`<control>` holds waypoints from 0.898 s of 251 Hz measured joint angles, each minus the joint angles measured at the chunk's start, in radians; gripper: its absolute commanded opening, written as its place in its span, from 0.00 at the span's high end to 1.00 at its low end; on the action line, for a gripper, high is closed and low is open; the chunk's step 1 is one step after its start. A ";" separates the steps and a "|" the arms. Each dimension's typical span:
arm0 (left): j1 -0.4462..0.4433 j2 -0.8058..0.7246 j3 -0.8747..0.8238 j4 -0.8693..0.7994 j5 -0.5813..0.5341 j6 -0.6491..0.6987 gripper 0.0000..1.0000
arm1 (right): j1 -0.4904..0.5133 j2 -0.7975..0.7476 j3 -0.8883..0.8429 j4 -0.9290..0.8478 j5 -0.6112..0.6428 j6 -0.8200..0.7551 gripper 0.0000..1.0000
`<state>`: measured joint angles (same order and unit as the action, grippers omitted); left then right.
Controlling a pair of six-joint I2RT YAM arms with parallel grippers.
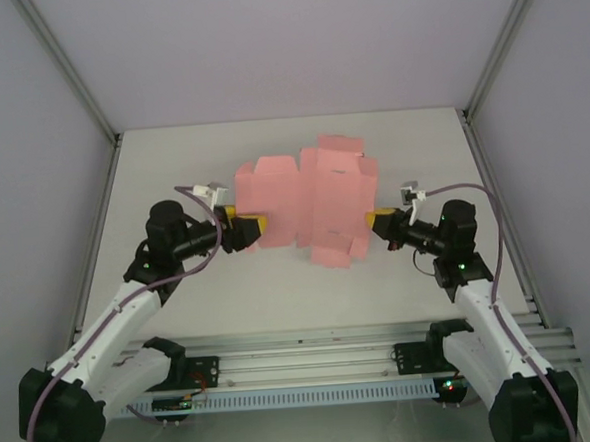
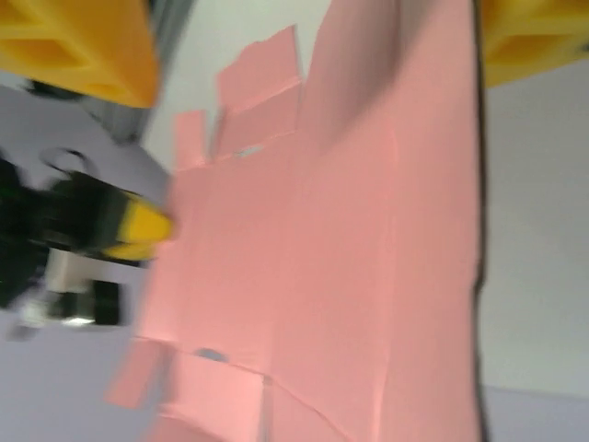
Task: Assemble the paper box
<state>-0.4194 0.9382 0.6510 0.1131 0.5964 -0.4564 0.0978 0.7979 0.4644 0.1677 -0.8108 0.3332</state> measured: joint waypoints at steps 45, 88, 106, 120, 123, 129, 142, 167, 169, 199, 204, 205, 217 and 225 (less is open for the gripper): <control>0.000 0.004 0.003 -0.243 -0.306 0.014 0.00 | 0.101 0.067 0.039 -0.208 0.177 -0.116 1.00; 0.000 0.042 0.035 -0.377 -0.461 0.014 0.00 | 0.172 0.226 0.116 -0.372 0.386 -0.232 1.00; 0.000 0.054 0.052 -0.408 -0.490 0.014 0.00 | 0.218 0.293 0.182 -0.423 0.486 -0.319 1.00; 0.000 0.058 0.062 -0.419 -0.503 0.014 0.00 | 0.251 0.339 0.237 -0.447 0.559 -0.393 1.00; 0.000 0.059 0.063 -0.421 -0.505 0.014 0.00 | 0.258 0.350 0.248 -0.448 0.575 -0.418 1.00; 0.000 0.059 0.067 -0.426 -0.509 0.014 0.00 | 0.274 0.371 0.274 -0.453 0.613 -0.457 1.00; 0.000 0.059 0.072 -0.434 -0.516 0.013 0.00 | 0.310 0.420 0.325 -0.452 0.700 -0.554 1.00; 0.000 0.058 0.075 -0.440 -0.520 0.010 0.00 | 0.371 0.505 0.408 -0.434 0.845 -0.733 1.00; 0.000 0.058 0.075 -0.441 -0.520 0.010 0.00 | 0.375 0.510 0.413 -0.432 0.853 -0.743 1.00; 0.000 0.043 0.075 -0.457 -0.523 0.009 0.00 | 0.452 0.597 0.459 -0.346 1.011 -0.992 1.00; 0.000 0.039 0.075 -0.458 -0.524 0.008 0.00 | 0.464 0.609 0.462 -0.330 1.034 -1.023 1.00; 0.000 0.038 0.075 -0.458 -0.524 0.008 0.00 | 0.467 0.612 0.463 -0.326 1.038 -1.031 1.00; 0.000 0.025 0.075 -0.459 -0.527 0.003 0.00 | 0.505 0.648 0.470 -0.280 1.086 -1.133 1.00; 0.001 0.016 0.075 -0.459 -0.529 -0.001 0.00 | 0.526 0.669 0.474 -0.254 1.113 -1.189 1.00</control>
<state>-0.4183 0.9539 0.7258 -0.3462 0.0669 -0.4576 0.6243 1.4673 0.9386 -0.0860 0.3023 -0.8562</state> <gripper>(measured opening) 0.997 0.057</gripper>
